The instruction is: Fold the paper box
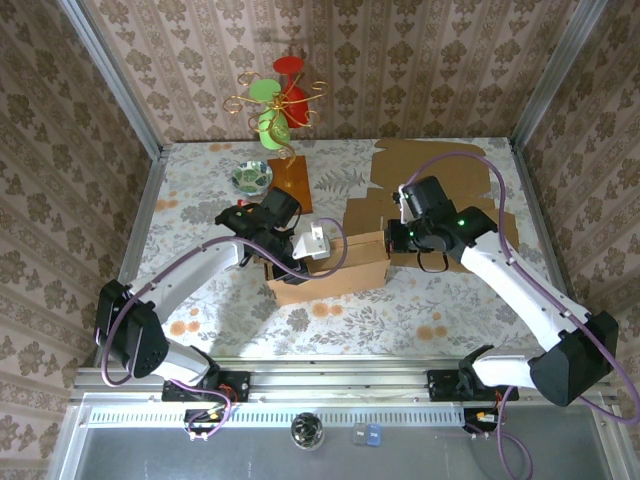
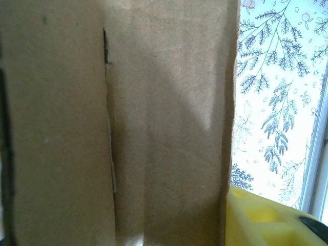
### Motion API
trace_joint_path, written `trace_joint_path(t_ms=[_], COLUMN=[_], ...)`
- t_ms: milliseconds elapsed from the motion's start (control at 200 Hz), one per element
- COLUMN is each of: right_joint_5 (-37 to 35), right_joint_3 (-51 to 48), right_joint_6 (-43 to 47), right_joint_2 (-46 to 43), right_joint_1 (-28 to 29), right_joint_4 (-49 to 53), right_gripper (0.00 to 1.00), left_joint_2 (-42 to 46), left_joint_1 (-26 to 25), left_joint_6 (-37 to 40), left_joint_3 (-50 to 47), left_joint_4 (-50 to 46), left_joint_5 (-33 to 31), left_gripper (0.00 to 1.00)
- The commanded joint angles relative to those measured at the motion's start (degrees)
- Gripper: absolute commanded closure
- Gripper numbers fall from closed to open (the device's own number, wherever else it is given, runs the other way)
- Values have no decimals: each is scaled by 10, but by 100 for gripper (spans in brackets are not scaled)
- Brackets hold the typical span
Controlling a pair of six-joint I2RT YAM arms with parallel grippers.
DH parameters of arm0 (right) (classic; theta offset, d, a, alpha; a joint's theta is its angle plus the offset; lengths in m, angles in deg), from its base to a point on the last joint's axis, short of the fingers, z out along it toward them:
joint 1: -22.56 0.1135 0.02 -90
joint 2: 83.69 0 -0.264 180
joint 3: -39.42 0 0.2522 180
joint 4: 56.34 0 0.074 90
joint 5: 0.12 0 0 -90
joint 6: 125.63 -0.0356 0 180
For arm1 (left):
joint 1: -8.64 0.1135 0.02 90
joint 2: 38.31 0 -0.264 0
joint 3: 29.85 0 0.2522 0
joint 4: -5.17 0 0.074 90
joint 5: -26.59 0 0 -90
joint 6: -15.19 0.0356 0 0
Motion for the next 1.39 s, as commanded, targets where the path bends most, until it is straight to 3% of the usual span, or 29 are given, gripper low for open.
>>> trace_joint_path(t_ms=[0,125,300,415,735,1000,1145,1290,1390], right_joint_5=[-16,-37,-69,-84,-120,-139,-143,-144,-143], right_joint_3=[-33,-79,-118,-122,-120,-119,-112,-102,-97], right_joint_6=[-30,-32,-19,-20,-35,-50,-57,-59,-60], right_joint_2=[-24,-55,-88,-93,-78,-71,-65,-62,-58], right_joint_1=[11,16,19,28,60,71,72,73,74], right_joint_4=[-14,-46,-73,-83,-94,-95,-89,-84,-82], right_gripper=[100,100,100,100,100,100,100,100,100], left_joint_2=[-6,-5,14,35,88,126,157,171,165], left_joint_1=[6,8,10,18,32,45,71,114,162], left_joint_6=[-27,-31,-48,-72,-115,-171,-249,-316,-336], left_joint_3=[14,14,-1,-12,-50,-42,-18,12,35], left_joint_4=[10,12,35,53,92,102,85,-3,-73], left_joint_5=[-5,-6,-8,-3,24,-2,-27,-52,-33], left_gripper=[56,56,45,37,30,30,39,47,50])
